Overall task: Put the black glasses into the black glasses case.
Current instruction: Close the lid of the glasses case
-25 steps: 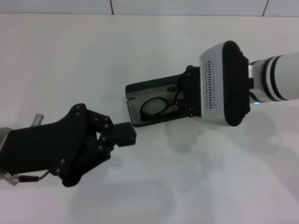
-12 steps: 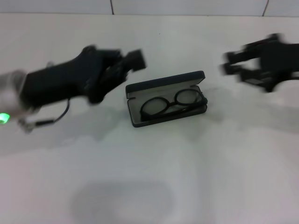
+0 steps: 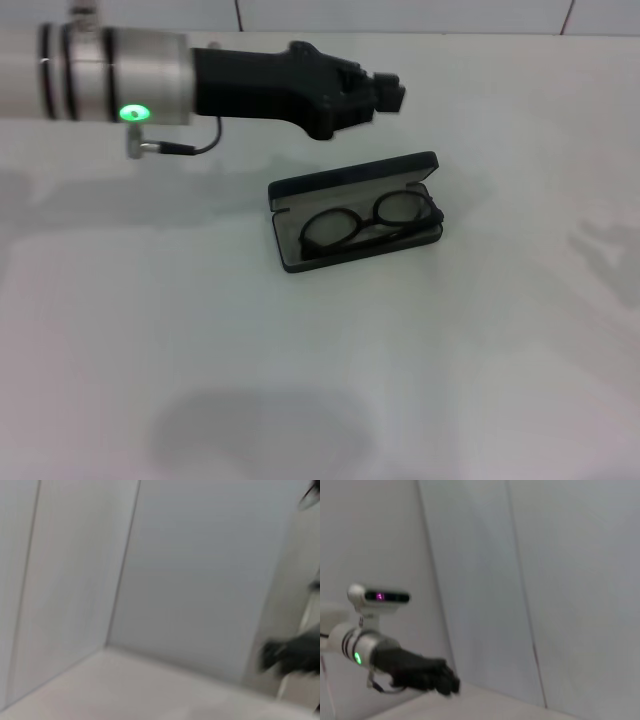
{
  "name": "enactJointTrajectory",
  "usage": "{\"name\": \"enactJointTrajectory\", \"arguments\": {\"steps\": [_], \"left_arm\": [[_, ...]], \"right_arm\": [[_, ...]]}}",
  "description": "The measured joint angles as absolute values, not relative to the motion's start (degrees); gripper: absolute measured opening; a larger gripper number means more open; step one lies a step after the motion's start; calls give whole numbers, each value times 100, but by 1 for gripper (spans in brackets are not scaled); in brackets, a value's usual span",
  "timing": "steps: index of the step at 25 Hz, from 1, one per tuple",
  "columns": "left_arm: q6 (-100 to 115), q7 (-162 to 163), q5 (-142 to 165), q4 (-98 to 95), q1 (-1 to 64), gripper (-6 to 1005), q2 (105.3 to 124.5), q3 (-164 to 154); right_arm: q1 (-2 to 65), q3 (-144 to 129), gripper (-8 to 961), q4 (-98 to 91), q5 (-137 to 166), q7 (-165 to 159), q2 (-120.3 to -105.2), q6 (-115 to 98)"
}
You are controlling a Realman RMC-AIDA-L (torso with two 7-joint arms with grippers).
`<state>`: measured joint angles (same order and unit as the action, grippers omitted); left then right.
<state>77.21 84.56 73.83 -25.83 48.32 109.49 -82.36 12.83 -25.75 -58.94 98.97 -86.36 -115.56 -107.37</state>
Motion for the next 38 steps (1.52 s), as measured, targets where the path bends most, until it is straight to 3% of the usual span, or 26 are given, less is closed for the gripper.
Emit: {"name": "enactJointTrajectory", "arguments": {"steps": [5,10,38], "left_arm": [[6897,8901,8593,-2853,5182,162,11155,-8232],[6550,9137,9057,-2867,5323,293,11222,-8228],[6006,9474,9689,-2585,5346,293,11429,-8237]], "right_arm": [[1130,-2086,212,-5155,9957,-8174,-11532,-10938],[1086,-2049,213,-4853,10061,-7989,-11531,-10886],[1400,-2086,218,-4395,10393,-7755,-11531,-10458]]}}
